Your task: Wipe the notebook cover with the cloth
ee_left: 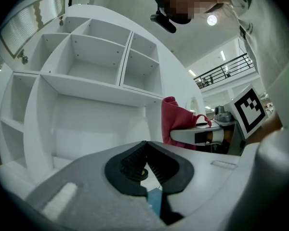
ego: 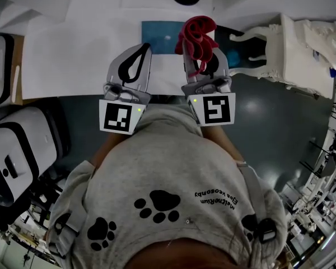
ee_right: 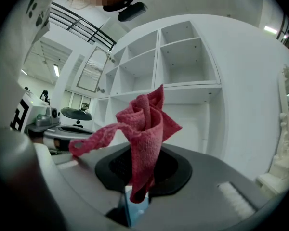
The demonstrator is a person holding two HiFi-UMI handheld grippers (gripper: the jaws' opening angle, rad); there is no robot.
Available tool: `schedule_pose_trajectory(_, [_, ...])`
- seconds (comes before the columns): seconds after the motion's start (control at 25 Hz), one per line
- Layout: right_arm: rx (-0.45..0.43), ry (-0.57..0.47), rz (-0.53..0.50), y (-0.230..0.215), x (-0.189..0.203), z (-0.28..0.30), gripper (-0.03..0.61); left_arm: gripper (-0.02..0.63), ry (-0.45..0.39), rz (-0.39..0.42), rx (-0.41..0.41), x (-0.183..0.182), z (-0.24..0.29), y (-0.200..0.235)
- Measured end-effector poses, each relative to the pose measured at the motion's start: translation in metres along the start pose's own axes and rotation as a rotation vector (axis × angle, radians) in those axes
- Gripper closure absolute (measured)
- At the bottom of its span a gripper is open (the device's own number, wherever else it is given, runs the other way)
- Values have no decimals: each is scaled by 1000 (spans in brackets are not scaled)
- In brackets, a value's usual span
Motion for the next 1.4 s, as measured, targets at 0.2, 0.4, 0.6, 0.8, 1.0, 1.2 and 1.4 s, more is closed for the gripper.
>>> schedule_pose_trajectory(0.2, [12,34,-2,-1,4,13,518,620,29,-39,23,10,6,11])
schedule_pose_trajectory(0.4, [-22,75,-16,-7,14,27,518,618,57,-39,23,22,14,16])
schedule_pose_trajectory(0.6, [-91,108,-19,-16,27,47,518,618,95,-16,29,39,28,13])
schedule_pose_trajectory(0.8, [-176,144,-41,-12,43,66,518,618,129,-13,25,59,36,14])
schedule_pose_trajectory(1.0, [-256,207,-38,-8,70,81,518,618,164,4,22,82,42,14])
schedule_pose_trajectory(1.2, [-311,255,-51,-9,95,100,518,618,213,3,-1,107,51,18])
schedule_pose_trajectory(1.4, [-363,305,-94,-1,118,114,518,618,271,37,-13,130,54,20])
Point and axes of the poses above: the fingertips, and each gripper's own axes: z forward along the fingers, y to its left, x out of its underside, the point moved 1 cm from there along -z, backward along the fingers, and after that the axes turned 10 degrees about y, right-handed, at the moved point
